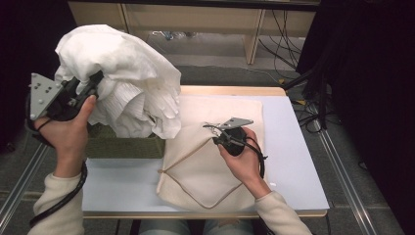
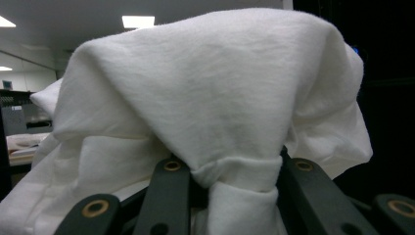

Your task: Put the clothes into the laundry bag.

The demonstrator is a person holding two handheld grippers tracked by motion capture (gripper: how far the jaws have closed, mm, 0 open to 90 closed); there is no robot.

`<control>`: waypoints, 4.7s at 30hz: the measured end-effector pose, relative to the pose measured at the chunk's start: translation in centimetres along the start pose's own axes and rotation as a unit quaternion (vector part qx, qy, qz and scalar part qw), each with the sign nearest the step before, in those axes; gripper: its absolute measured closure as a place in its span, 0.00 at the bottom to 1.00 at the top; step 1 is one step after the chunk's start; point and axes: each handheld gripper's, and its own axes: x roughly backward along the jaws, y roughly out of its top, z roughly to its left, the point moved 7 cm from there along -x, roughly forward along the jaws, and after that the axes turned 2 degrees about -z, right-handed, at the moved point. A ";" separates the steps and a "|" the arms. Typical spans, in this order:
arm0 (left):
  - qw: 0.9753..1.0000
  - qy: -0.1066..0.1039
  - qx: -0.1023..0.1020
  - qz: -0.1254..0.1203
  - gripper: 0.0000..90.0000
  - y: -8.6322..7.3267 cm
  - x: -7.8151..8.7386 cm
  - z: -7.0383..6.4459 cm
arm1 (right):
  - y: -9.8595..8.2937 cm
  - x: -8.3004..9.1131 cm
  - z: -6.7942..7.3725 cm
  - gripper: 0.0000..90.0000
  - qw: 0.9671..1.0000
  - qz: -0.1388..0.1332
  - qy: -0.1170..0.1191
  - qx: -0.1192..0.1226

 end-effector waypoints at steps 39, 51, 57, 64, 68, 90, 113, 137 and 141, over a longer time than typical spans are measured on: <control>0.970 -0.237 0.035 -0.031 0.80 6.8 9.4 -9.9 | 0.1 0.3 0.1 0.98 1.000 0.000 0.000 0.006; 0.940 -0.329 0.082 0.045 0.80 1.7 8.1 -13.0 | 1.0 0.8 -0.1 0.99 1.000 -0.024 -0.002 0.007; 0.916 -0.381 0.083 0.095 0.80 -1.1 7.7 -16.1 | 1.6 1.0 0.1 0.99 0.999 -0.032 -0.002 -0.019; 0.892 -0.414 0.090 0.160 0.80 -5.8 6.8 -19.5 | 1.6 1.0 0.1 0.99 0.999 -0.035 0.001 -0.023; 0.886 -0.421 0.087 0.173 0.79 -6.6 6.6 -20.1 | 1.8 1.0 0.0 0.99 0.999 -0.044 -0.001 -0.017; 0.817 -0.497 0.055 0.287 0.79 -11.8 7.5 -24.7 | 3.5 2.5 0.4 0.99 0.995 -0.099 0.003 -0.018; 0.889 -0.271 -0.039 0.368 0.79 -20.1 -0.8 -23.1 | 3.9 3.2 3.3 0.99 0.995 -0.101 0.018 0.022; 0.903 -0.281 0.042 0.323 0.25 -16.9 2.7 -20.8 | 2.5 1.4 1.7 0.99 0.998 -0.064 0.006 0.001; 0.906 -0.283 0.036 0.314 0.25 -16.4 3.7 -20.2 | 2.4 1.5 1.7 0.99 0.998 -0.061 0.004 0.002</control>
